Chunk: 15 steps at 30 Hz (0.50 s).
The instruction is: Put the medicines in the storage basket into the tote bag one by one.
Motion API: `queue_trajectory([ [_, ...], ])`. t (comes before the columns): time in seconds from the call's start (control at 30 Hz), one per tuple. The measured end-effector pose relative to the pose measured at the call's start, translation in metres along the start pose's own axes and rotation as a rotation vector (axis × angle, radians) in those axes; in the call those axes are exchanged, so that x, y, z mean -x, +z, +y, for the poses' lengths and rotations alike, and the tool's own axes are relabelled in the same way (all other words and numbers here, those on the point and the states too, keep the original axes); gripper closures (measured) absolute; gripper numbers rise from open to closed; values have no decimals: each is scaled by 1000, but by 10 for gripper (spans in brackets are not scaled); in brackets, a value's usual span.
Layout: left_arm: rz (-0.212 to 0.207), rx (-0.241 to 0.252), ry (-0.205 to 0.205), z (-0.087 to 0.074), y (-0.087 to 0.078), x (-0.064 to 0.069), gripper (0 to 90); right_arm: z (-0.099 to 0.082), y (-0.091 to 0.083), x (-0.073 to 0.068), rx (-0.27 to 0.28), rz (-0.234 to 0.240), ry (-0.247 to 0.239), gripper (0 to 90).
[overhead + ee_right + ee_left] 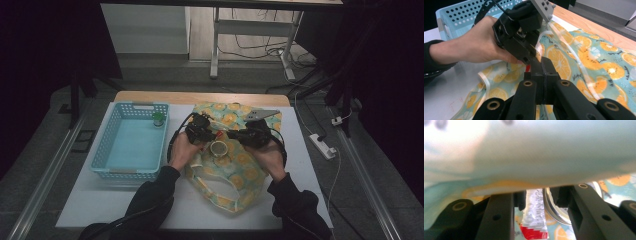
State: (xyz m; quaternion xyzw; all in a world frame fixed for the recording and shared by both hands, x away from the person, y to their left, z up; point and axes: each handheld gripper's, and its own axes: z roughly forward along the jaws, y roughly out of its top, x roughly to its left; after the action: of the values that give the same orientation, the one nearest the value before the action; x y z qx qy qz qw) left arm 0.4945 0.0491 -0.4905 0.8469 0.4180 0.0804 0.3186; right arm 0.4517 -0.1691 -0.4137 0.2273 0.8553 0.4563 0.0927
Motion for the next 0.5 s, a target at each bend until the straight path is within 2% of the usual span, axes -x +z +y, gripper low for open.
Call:
queue_trajectory([
  [0.2, -9, 5, 35, 1, -10, 8, 533, 0, -2, 1, 4, -2, 5, 900],
  [0.3, 10, -3, 69, 0, -16, 15, 451, -1, -1, 2, 0, -2, 4, 900],
  [0.5, -56, 32, 84, -4, -29, 19, 314, -1, 0, 3, 0, -5, 5, 900],
])
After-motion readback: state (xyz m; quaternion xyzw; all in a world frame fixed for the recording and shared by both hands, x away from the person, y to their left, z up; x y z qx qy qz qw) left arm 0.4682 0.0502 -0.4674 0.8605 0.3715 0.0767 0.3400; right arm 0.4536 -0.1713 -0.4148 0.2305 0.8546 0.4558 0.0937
